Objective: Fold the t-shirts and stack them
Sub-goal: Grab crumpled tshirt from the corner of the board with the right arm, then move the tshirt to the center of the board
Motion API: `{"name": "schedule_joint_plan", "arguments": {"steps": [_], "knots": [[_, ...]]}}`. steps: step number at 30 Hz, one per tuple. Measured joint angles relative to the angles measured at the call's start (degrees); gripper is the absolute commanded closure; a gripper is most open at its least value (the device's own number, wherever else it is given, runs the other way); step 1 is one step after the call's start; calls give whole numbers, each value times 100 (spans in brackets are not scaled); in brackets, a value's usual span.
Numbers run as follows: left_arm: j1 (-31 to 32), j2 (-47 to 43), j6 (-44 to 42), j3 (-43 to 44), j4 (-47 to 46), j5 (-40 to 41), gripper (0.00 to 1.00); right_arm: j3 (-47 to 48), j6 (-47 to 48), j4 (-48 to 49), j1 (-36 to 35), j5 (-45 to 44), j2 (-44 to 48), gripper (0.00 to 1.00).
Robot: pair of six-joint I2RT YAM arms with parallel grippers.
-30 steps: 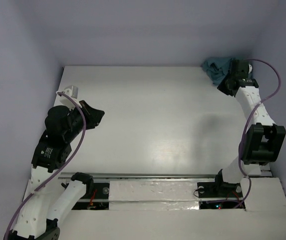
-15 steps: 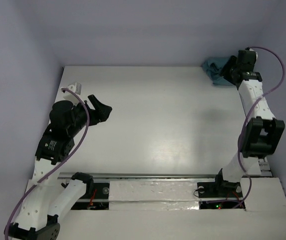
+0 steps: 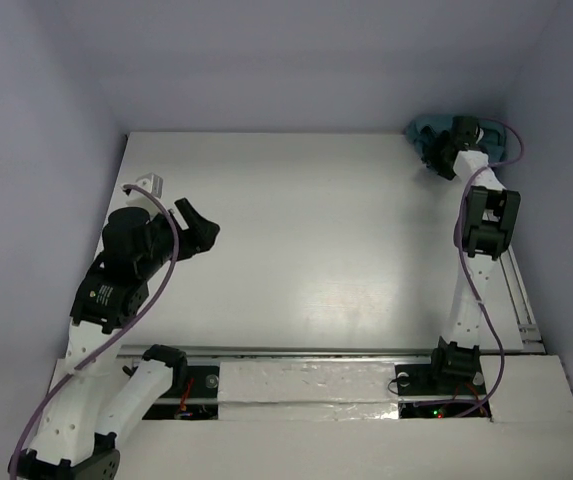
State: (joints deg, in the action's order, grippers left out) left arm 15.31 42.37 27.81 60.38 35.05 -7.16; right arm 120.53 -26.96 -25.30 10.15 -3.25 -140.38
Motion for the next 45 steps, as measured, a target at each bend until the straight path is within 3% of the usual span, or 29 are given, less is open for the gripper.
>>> {"name": "schedule_joint_plan", "arguments": {"steps": [2,4,5,9,14,18,21,24,28,33,36,40,45], "knots": [[0,105,-28,-9,2,20,35,170,-37,7,59,-11,-131,36],[0,221,-46,-9,-4,35,35,293,-94,0,96,-20,-197,44],[0,258,-55,-9,-4,37,35,398,-114,-4,109,-28,-254,58],[0,522,-81,-9,-13,35,36,748,-181,17,146,-94,-444,100],[0,673,-83,-20,-177,24,36,105,-243,243,136,129,-22,100],[0,929,-61,-17,-479,61,37,-1019,-297,238,13,699,1296,100],[0,1257,57,-13,-752,125,38,-1016,-551,214,-308,1567,2516,100],[0,1493,210,-13,-935,144,39,42,-942,251,-660,2557,3263,100],[0,1458,372,-13,-1012,245,39,2354,-1665,841,-892,3709,3486,100],[-37,1156,509,4,-946,498,39,2455,-2848,2297,-621,4629,4179,100],[-125,962,542,125,-778,741,38,1845,-3261,2955,-566,5075,4419,100],[-160,739,549,258,-647,1016,34,-507,-3289,3432,-584,5364,4975,100],[-160,671,542,-63,-732,1025,37,-3418,-2640,2767,-573,4881,5115,100]]}}
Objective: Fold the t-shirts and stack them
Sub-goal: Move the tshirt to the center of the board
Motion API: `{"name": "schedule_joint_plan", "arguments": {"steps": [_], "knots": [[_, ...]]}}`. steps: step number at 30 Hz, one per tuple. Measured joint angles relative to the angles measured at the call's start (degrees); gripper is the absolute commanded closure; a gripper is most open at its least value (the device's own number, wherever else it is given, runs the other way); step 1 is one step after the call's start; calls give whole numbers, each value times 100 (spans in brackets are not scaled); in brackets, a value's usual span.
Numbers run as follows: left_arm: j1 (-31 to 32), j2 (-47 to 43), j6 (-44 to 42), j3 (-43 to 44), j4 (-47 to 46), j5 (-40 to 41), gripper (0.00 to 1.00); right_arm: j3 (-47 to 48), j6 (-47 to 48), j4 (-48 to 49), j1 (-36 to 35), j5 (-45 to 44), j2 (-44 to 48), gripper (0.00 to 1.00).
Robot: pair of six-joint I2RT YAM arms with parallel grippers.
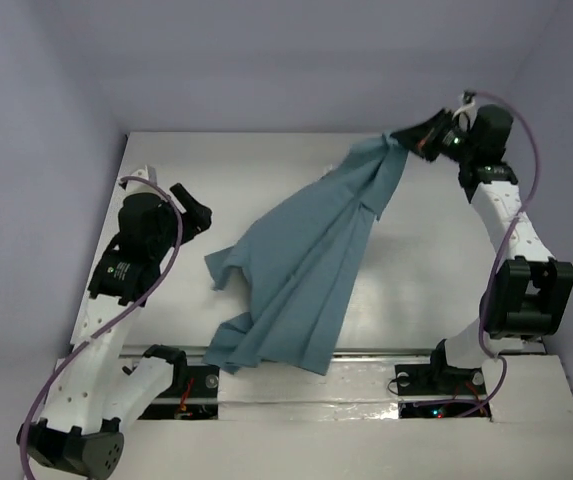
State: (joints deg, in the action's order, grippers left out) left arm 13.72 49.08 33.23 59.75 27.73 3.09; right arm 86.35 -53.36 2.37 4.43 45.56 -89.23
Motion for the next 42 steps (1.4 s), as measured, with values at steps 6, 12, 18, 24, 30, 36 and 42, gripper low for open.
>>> {"name": "schedule_joint_plan", "arguments": {"steps": [6,12,18,24,30,36,42], "knots": [[313,741,-28,-964,-120,-116,34,-1589,750,-1165,9,-1073,-428,100],[1552,1965,-15,-1443,-278,-232,29,-1794,1272,-1497,9,-1836,-205,100],[2048,2918,42,-1786,-990,-503,40,-1930,1528,-1543,7,-2179,492,100],[2280,4166,-26,-1165,-1593,-525,100,-2334,1635,-1685,7,-2417,883,100],[1873,5829,-426,813,-1471,31,100,-2747,1628,-1976,7,-2570,1294,100],[850,8480,-787,5128,-601,647,100,-3274,1628,-2487,7,-2699,2000,100],[483,9571,-876,7580,-466,748,35,-3554,1631,-2955,7,-3077,2214,100]]}}
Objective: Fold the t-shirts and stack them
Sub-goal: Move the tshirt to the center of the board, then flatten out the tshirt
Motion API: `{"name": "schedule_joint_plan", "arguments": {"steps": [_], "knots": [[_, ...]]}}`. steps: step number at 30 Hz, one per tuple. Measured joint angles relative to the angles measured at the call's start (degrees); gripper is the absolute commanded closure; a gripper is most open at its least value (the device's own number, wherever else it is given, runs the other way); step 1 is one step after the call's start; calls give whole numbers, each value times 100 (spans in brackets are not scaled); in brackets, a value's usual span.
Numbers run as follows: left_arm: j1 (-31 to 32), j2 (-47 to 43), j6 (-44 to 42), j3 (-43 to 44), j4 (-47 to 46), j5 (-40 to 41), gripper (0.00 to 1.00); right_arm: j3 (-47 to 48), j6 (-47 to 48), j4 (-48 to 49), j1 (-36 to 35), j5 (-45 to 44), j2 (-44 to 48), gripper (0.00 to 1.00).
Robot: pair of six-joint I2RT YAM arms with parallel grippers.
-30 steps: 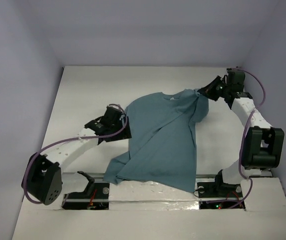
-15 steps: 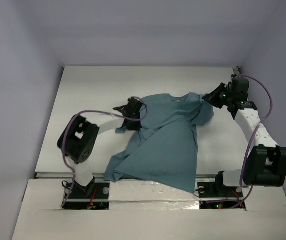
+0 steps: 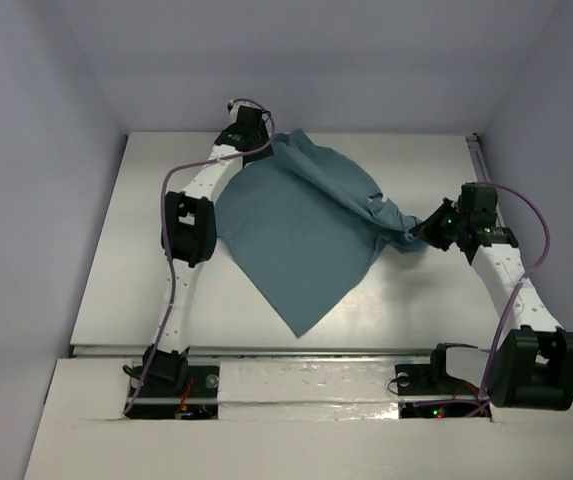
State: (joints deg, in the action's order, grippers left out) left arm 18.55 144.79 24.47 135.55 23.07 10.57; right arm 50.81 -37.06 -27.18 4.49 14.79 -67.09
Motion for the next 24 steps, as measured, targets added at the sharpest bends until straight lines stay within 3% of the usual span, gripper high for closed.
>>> {"name": "schedule_joint_plan", "arguments": {"steps": [2,3,6,11,14,15,18,20,21,22,24], "knots": [[-2,-649,-17,-933,-35,127,27,-13,-22,-118,0,-201,-46,73],[24,-1217,-50,-1821,-243,234,27,-11,-50,-122,0,-323,-87,35],[168,-3320,-76,-4732,-492,404,27,94,-122,-61,2,-614,-391,1],[629,-6199,522,-7622,-767,341,29,973,-87,31,2,-916,-1399,4],[1019,-6988,1047,-8758,-1113,63,31,1263,170,166,2,-1172,-1460,92],[1073,-7014,1117,-8898,-1145,2,32,1259,240,190,2,-1250,-1375,100],[1180,-6605,1429,-9573,-1335,-328,36,920,466,289,0,-1226,-1001,99],[1172,-6231,1480,-9512,-1447,-391,43,577,614,267,-35,-1095,-780,76],[1174,-6153,1499,-9442,-1661,-444,47,455,699,238,-61,-1005,-752,57],[1176,-6022,1506,-9374,-1825,-457,52,409,754,168,-87,-885,-802,51],[1178,-5737,1554,-9322,-2109,-481,73,413,903,149,-160,-579,-1093,48]]}}
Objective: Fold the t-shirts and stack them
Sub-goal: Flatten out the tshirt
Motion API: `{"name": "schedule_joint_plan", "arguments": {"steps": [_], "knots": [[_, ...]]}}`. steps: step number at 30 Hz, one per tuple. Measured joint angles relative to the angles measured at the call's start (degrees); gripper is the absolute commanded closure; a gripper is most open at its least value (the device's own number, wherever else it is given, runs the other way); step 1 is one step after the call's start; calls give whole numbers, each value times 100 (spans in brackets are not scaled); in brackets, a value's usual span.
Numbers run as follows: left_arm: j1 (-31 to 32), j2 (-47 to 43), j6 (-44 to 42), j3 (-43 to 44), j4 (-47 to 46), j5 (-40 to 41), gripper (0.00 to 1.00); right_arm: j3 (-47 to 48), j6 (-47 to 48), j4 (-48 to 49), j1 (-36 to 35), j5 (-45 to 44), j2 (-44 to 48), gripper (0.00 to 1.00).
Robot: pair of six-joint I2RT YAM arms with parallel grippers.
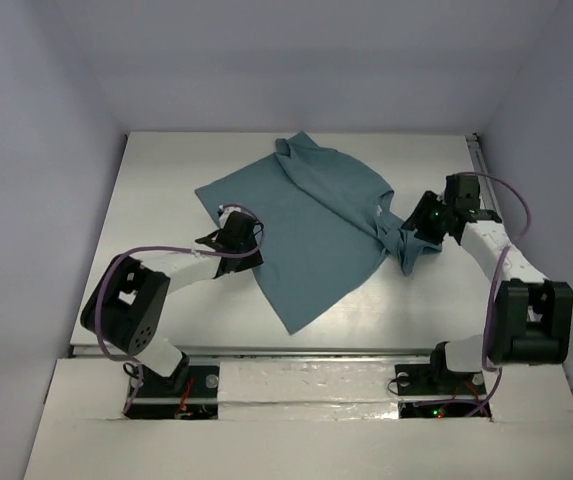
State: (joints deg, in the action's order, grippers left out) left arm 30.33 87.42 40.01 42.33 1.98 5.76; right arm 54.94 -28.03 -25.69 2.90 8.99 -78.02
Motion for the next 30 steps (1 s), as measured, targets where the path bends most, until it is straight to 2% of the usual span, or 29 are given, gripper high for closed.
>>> {"name": "schedule_joint_plan", "arguments": {"steps": [1,2,9,12,13,15,18,22,26,27,28,29,30], "knots": [[0,85,-4,31,-118,-7,84,2,46,28,-22,136,-179,47],[-2,175,9,42,-203,0,100,7,72,37,-57,262,-363,47],[-157,564,-166,411,-339,37,100,291,136,-2,-367,719,-1329,48],[-675,562,-380,452,-247,7,100,516,118,59,-573,778,-1497,72],[-922,562,-476,498,-190,33,100,549,90,68,-627,782,-1519,88],[-1298,566,-682,610,50,131,100,575,26,85,-732,802,-1537,100],[-1902,684,-907,990,291,310,100,660,-52,22,-857,798,-1545,100],[-2271,960,-1154,1499,522,457,100,1180,-136,-142,-935,772,-1545,100],[-2450,1355,-1408,2124,745,662,90,2262,-256,-273,-844,544,-1794,100],[-2485,1410,-1438,2253,804,684,85,2520,-299,-243,-754,520,-1904,100],[-2520,1440,-1478,2356,859,710,75,2736,-367,-205,-645,505,-2026,99],[-2549,1443,-1517,2435,905,737,48,2900,-439,-114,-466,492,-2162,96],[-2564,1425,-1576,2476,933,758,37,2979,-485,-50,-289,448,-2271,91]]}}
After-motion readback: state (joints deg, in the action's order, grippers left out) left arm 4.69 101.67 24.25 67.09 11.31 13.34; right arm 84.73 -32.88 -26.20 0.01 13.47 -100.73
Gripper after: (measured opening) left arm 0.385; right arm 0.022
